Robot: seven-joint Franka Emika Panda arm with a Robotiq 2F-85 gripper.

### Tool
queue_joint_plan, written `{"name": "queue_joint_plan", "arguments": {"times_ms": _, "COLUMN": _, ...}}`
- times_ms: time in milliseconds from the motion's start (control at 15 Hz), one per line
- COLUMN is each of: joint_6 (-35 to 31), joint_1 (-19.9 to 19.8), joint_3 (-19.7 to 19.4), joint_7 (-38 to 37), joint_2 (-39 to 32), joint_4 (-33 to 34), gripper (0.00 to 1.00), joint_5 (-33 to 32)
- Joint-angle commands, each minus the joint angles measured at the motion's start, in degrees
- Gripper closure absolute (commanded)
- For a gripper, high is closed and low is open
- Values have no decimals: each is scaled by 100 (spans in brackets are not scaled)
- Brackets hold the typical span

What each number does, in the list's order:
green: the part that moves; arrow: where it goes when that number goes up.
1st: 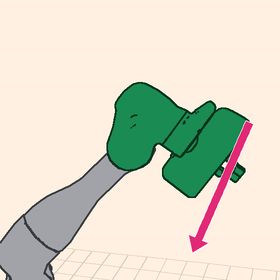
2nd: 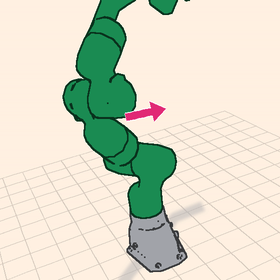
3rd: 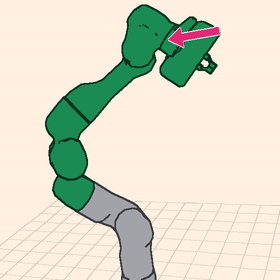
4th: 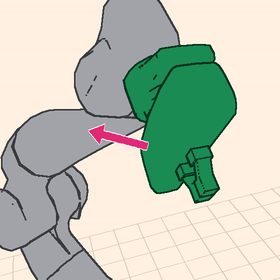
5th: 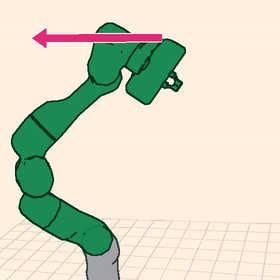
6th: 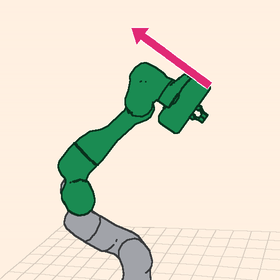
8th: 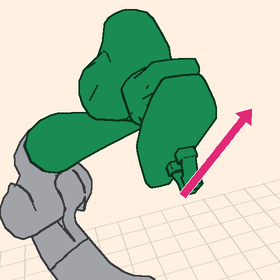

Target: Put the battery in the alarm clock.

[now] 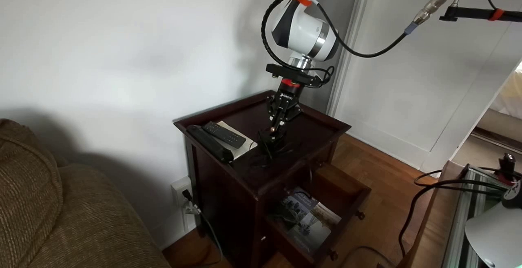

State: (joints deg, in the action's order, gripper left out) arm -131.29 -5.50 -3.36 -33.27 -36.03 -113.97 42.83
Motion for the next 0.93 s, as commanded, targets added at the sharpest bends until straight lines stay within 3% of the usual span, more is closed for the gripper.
{"name": "queue_joint_plan", "arguments": {"times_ms": 0, "joint_6": -125, "joint_1": -23, "joint_3": -13, "joint_7": 242, "joint_2": -110, "joint_4": 46, "gripper": 96, "joint_5": 183}}
{"name": "queue_joint_plan", "arguments": {"times_ms": 867, "joint_6": -274, "joint_1": 34, "joint_3": -57, "joint_7": 306, "joint_2": -310, "joint_4": 219, "gripper": 96, "joint_5": 194}}
